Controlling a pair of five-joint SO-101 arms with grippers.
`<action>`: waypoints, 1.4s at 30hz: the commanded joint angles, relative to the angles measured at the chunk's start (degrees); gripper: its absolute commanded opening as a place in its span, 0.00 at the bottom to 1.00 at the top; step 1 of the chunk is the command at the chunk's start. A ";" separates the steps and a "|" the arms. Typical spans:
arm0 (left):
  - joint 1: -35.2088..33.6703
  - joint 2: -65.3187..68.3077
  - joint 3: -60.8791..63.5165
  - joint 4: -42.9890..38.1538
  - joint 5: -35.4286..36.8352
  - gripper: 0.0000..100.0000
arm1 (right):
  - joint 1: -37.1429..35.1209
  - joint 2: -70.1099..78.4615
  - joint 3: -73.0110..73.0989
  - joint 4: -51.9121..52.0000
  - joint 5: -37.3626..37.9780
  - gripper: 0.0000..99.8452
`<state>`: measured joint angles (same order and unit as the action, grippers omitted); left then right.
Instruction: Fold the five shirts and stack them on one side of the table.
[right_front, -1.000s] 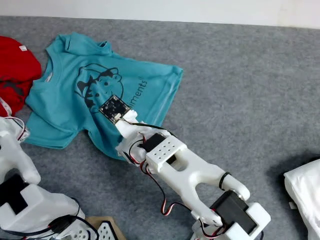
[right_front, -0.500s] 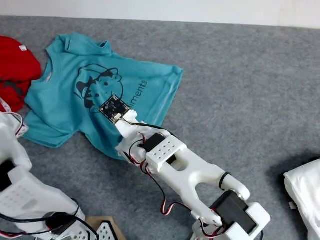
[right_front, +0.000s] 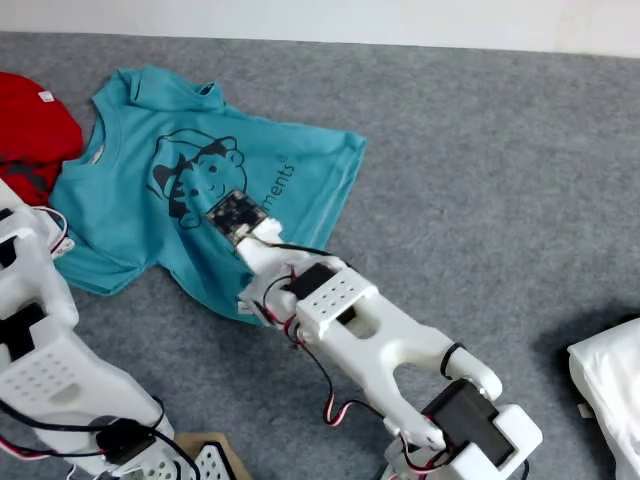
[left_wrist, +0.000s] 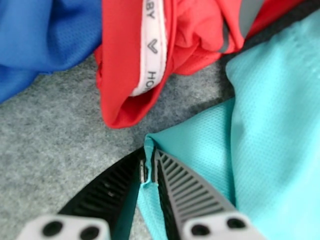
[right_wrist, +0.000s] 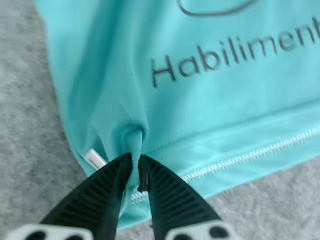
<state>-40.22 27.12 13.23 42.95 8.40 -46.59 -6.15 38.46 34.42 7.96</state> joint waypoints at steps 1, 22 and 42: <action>4.00 -0.75 -0.84 4.75 0.26 0.01 | 2.24 -1.01 -3.03 2.33 -0.44 0.01; 4.88 -40.84 6.99 21.36 0.18 0.01 | 6.55 -19.30 0.92 20.26 -0.70 0.18; -0.57 -41.63 13.41 12.66 0.18 0.01 | -10.59 -19.21 5.05 26.07 -1.49 0.30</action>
<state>-40.22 -12.35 26.77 56.57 8.66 -56.53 -23.74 42.24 63.96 7.25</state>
